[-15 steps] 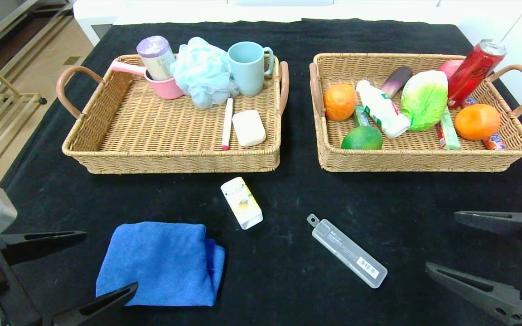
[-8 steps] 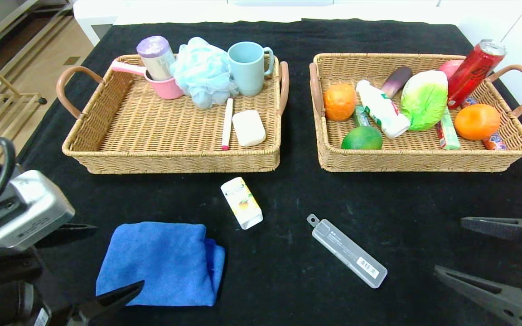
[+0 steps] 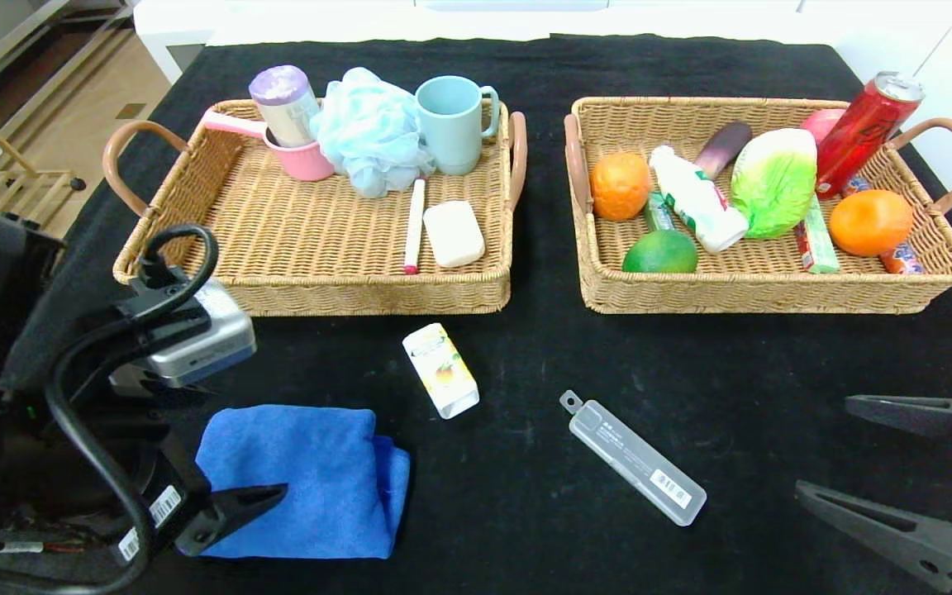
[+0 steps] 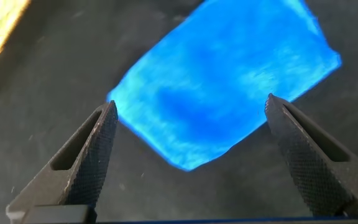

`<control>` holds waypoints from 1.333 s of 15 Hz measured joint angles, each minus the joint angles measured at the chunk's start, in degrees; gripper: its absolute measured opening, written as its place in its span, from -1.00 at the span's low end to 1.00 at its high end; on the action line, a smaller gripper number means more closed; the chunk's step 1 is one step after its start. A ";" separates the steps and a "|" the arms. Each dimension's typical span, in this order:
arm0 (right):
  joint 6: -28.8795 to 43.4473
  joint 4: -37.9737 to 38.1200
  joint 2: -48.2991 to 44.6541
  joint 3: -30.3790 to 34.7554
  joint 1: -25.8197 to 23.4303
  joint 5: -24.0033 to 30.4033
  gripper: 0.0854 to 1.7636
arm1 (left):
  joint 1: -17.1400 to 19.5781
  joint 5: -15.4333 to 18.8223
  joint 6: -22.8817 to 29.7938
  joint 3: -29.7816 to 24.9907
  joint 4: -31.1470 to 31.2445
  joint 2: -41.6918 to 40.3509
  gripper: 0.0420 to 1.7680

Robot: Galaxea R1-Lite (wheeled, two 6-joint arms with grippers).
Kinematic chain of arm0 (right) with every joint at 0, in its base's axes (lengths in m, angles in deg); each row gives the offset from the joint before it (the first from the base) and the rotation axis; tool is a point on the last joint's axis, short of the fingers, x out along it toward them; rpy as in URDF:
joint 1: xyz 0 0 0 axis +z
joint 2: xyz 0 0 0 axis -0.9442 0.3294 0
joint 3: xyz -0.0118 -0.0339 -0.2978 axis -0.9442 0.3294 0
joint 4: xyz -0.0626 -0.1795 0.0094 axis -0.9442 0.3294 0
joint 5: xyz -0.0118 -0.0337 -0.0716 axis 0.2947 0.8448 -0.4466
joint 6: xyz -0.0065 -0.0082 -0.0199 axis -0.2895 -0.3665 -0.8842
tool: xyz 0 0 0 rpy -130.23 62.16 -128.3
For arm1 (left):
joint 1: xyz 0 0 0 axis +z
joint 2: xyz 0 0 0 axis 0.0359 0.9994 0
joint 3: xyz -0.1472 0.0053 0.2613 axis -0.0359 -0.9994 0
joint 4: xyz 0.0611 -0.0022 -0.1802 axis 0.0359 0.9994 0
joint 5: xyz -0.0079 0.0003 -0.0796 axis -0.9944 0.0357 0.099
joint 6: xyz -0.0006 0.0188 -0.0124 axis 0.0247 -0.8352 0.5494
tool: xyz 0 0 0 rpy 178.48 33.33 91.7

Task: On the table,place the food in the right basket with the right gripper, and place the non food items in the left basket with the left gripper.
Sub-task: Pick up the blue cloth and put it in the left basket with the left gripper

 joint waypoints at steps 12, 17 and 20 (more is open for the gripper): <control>-0.07 -0.01 0.34 0.72 -0.11 0.02 0.94 | -4.74 -5.51 -0.91 -1.94 -0.84 6.21 0.94; -0.09 -0.04 0.48 0.77 -0.12 0.02 0.94 | -4.72 -5.66 -0.83 -5.50 -6.99 8.28 0.94; -0.07 -0.01 0.54 0.79 -0.15 0.02 0.94 | -4.79 -5.75 -0.63 -6.05 -7.36 9.42 0.94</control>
